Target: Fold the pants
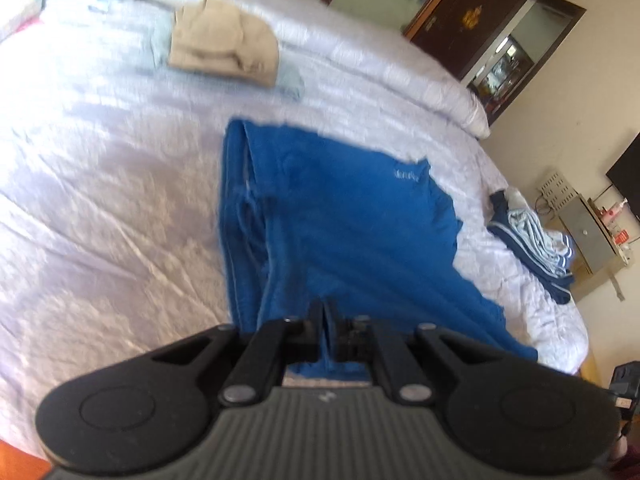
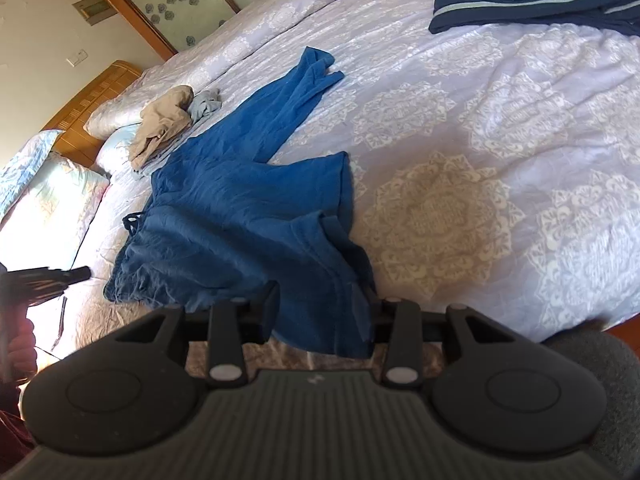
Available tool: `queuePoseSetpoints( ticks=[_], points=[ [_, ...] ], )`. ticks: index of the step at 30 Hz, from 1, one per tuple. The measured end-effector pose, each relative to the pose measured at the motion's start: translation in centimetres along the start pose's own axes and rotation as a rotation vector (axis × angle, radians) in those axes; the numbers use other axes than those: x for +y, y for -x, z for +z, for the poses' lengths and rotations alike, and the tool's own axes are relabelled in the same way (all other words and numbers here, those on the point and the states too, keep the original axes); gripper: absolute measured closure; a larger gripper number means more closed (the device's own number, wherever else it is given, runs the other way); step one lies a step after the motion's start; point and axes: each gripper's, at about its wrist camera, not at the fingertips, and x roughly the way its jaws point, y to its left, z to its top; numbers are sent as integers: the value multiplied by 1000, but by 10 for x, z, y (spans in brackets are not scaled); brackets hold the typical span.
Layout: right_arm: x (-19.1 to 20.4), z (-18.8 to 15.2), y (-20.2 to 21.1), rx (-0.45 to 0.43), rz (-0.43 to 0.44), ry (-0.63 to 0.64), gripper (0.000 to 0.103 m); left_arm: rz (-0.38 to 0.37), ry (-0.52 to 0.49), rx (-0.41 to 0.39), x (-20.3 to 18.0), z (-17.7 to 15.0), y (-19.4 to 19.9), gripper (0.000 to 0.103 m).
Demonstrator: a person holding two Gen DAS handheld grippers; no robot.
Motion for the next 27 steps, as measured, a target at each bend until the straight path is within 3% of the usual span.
queuePoseSetpoints(
  ticks=[2,3,5,7,10,13,17,18,19,20,21,24,27],
  points=[
    [-3,1,-1,8,6,-13,60,45,10,-16,5,11,-2,98],
    [-4,1,-2,11,8,-18,60,31,30,-7,10,19,-9,95],
    [-4,2,-4,14,11,-22,60,-30,82,21,20,33,-26,66],
    [-4,2,-3,12,7,-22,60,-35,96,48,25,44,-47,54],
    [-2,0,-2,8,-1,-16,60,22,61,113,27,52,-78,54],
    [-2,0,-1,10,-4,-17,60,9,79,186,34,54,-99,54],
    [-1,3,-3,17,-7,-23,60,-32,128,209,45,55,-111,48],
    [-1,4,-4,19,-8,-21,60,-52,153,208,47,54,-112,49],
    [-1,4,-5,20,-10,-19,60,-80,179,212,49,53,-113,56],
    [0,4,-5,21,-11,-18,60,-105,195,215,50,52,-116,76],
    [0,4,-6,22,-12,-17,60,-108,195,216,48,50,-118,86],
    [0,4,-7,23,-13,-11,60,-52,156,158,39,44,-111,90],
    [0,3,-7,23,-14,-10,61,-15,115,36,26,39,-80,90]
  ],
)
